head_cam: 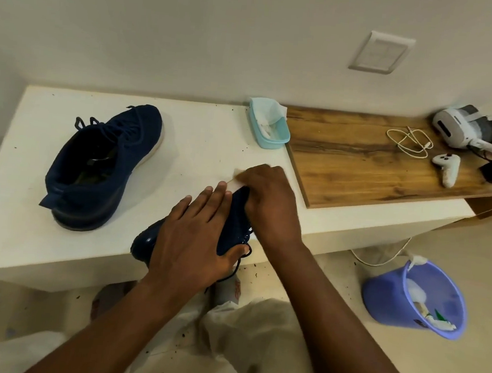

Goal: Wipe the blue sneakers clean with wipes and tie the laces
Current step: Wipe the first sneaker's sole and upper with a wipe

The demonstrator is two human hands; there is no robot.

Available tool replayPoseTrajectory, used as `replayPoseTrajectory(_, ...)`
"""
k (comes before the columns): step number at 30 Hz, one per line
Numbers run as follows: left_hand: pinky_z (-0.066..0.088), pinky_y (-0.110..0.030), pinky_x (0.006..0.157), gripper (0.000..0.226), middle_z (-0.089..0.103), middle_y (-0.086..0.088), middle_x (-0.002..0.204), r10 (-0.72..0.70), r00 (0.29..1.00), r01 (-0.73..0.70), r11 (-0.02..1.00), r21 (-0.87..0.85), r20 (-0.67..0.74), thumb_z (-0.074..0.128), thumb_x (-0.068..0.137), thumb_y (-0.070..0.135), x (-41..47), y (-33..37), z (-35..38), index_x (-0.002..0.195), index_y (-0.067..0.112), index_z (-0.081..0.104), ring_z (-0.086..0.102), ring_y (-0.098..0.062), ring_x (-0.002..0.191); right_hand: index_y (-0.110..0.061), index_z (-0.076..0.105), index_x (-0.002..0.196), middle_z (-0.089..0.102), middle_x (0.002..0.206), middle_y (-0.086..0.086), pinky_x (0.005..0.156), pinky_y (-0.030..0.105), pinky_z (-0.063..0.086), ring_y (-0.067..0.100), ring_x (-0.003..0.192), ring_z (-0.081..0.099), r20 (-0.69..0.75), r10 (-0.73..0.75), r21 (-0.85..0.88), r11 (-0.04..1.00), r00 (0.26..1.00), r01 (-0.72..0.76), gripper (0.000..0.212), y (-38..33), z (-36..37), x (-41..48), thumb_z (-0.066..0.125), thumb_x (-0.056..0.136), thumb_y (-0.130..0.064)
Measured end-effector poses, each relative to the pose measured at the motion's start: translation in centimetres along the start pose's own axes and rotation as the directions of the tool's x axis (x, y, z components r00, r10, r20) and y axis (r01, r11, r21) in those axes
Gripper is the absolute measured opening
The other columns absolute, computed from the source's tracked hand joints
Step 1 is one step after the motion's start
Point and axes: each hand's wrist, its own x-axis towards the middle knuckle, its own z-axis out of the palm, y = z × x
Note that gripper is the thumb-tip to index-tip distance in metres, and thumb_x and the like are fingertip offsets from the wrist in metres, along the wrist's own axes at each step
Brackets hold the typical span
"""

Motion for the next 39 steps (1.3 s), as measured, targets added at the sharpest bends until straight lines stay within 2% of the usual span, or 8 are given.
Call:
replayPoseTrajectory(7,0.026,-0.044,0.123,0.096,0.020,-0.002,0.168,0.002,0.999,-0.004,0.999,0.036,0.055,0.041,0.089,0.079,0.1,0.1,-0.1,0.160,0.018,0.023,0.028,-0.021,0.152,-0.024,0.075,0.106,0.068,0.112,-0.002,0.098,0.038,0.045,0.017,0.113,0.051,-0.173,0.353,0.139,0.933,0.919,-0.332,0.028,3.1,-1.4,1.1,0.058,0.094,-0.006)
replayPoseTrajectory(14,0.026,-0.044,0.122,0.093,0.036,-0.004,0.162,-0.015,1.000,0.016,1.000,-0.011,0.019,0.044,0.086,0.076,0.2,0.1,-0.2,0.157,0.018,0.033,0.035,-0.022,0.149,-0.017,0.074,0.103,0.071,0.104,-0.002,0.084,0.031,0.044,0.020,0.099,0.058,0.035,-0.044,-0.023,0.999,0.998,0.044,0.028,-1.2,-0.4,0.4,0.061,0.083,-0.004)
replayPoseTrajectory(20,0.022,-0.043,0.125,0.095,0.016,-0.001,0.169,-0.003,0.997,0.001,0.999,0.034,0.074,0.040,0.090,0.077,0.2,0.1,-0.2,0.161,0.019,0.020,0.024,-0.020,0.154,-0.021,0.071,0.121,0.065,0.113,0.010,0.100,0.045,0.045,0.028,0.115,0.054,-0.121,0.399,0.090,0.916,0.909,-0.390,0.036,2.5,-2.0,1.4,0.054,0.095,-0.003)
replayPoseTrajectory(23,0.023,-0.043,0.124,0.094,0.020,-0.002,0.168,-0.017,0.998,0.015,0.999,0.032,0.067,0.041,0.089,0.077,0.3,0.0,-0.2,0.160,0.018,0.024,0.027,-0.021,0.153,-0.021,0.070,0.122,0.064,0.110,0.008,0.087,0.024,0.044,0.022,0.105,0.059,-0.054,0.300,0.093,0.951,0.952,-0.294,0.039,1.2,-1.2,0.7,0.052,0.093,-0.001)
replayPoseTrajectory(28,0.024,-0.043,0.123,0.094,0.022,-0.003,0.168,-0.005,0.998,0.003,1.000,0.026,0.064,0.043,0.089,0.076,0.3,0.0,-0.1,0.160,0.018,0.024,0.029,-0.021,0.152,-0.024,0.069,0.126,0.070,0.109,-0.003,0.081,0.022,0.047,0.010,0.094,0.060,-0.120,0.217,0.175,0.965,0.969,-0.194,0.050,1.1,-1.6,1.1,0.054,0.086,0.003)
replayPoseTrajectory(32,0.019,-0.042,0.126,0.095,0.014,0.000,0.170,-0.007,0.996,0.005,1.000,0.026,0.085,0.041,0.090,0.078,0.4,0.0,-0.3,0.162,0.020,0.017,0.021,-0.019,0.155,-0.009,0.078,0.095,0.076,0.093,0.002,0.073,0.032,0.058,0.015,0.086,0.071,0.019,0.535,0.763,0.538,0.845,-0.358,0.025,2.5,-2.8,0.9,0.062,0.086,0.008)
replayPoseTrajectory(35,0.020,-0.043,0.126,0.095,0.012,0.000,0.170,-0.009,0.996,0.007,1.000,0.022,0.089,0.037,0.090,0.079,0.5,-0.1,-0.4,0.162,0.021,0.015,0.021,-0.020,0.155,-0.002,0.073,0.103,0.076,0.099,0.010,0.080,0.039,0.061,0.027,0.093,0.074,0.280,0.605,0.859,0.189,0.746,-0.476,0.020,3.1,-3.1,0.8,0.060,0.091,0.007)
replayPoseTrajectory(39,0.018,-0.043,0.126,0.096,0.008,0.002,0.171,-0.011,0.995,0.009,1.000,0.020,0.097,0.036,0.090,0.080,0.6,-0.1,-0.3,0.162,0.022,0.012,0.018,-0.019,0.156,-0.008,0.073,0.104,0.076,0.102,0.009,0.087,0.039,0.059,0.026,0.098,0.073,0.348,0.589,0.863,0.104,0.729,-0.495,0.022,3.1,-3.1,1.0,0.055,0.094,-0.003)
